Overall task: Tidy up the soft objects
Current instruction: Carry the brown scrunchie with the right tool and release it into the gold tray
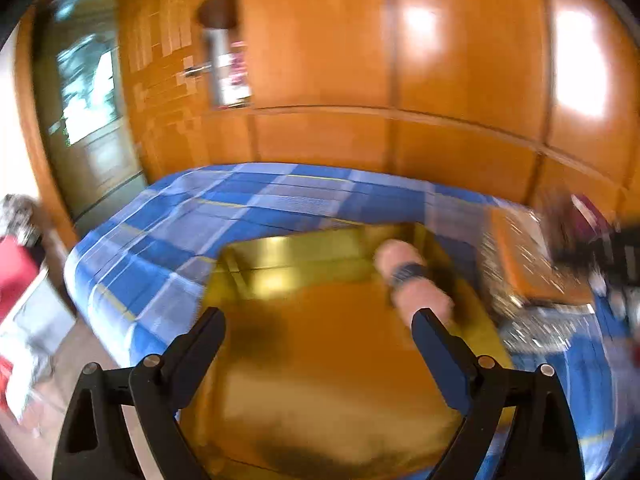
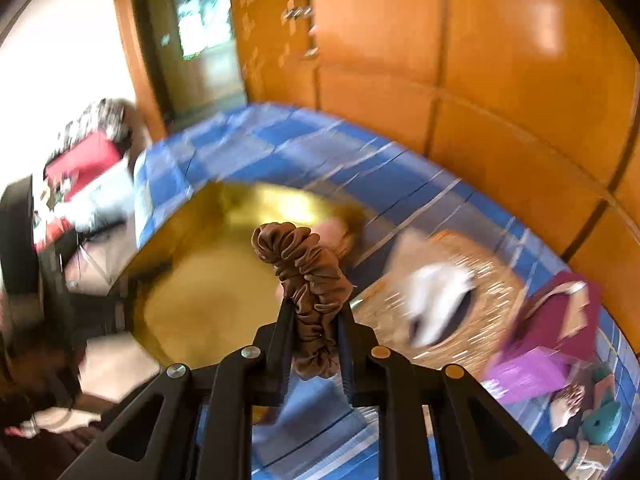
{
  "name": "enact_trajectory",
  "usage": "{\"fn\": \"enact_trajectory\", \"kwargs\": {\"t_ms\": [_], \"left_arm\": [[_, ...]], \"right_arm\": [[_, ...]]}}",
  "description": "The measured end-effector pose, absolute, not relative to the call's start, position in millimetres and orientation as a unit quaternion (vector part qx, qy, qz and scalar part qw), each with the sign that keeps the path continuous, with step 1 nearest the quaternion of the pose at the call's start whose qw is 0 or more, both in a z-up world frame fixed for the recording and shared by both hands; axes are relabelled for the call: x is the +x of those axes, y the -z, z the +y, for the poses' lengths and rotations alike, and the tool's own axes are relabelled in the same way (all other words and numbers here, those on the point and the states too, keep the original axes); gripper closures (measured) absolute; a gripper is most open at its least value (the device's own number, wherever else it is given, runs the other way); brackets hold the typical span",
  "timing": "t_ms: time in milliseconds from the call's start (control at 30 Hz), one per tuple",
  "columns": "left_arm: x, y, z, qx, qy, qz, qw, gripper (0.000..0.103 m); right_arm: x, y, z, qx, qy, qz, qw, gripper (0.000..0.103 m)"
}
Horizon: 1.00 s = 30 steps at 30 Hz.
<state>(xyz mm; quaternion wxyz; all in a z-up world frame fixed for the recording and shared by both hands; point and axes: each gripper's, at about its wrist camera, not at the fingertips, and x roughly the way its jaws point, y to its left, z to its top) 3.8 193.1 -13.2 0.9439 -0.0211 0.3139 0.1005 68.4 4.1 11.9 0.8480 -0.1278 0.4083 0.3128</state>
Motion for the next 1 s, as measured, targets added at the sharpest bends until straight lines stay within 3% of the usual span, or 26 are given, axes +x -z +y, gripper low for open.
{"fn": "enact_trajectory", "kwargs": {"t_ms": [233,500,1000], "left_arm": [[3,11,235,-0.060,-0.146,0.308,0.938,0.008],[8,20,237,-0.058,-0.153,0.318,0.934,0.008],[9,22,236,-0.058,-0.153,0.318,0.934,0.008]], "right_arm": [[37,42,54,-0.182,-0.270,0.437,0.838,0.081],[21,46,66,-0.194,-0.238,0.402,0.863,0.063],[12,4,51,-0.156,-0.184,0.330,0.913,0.063]]}}
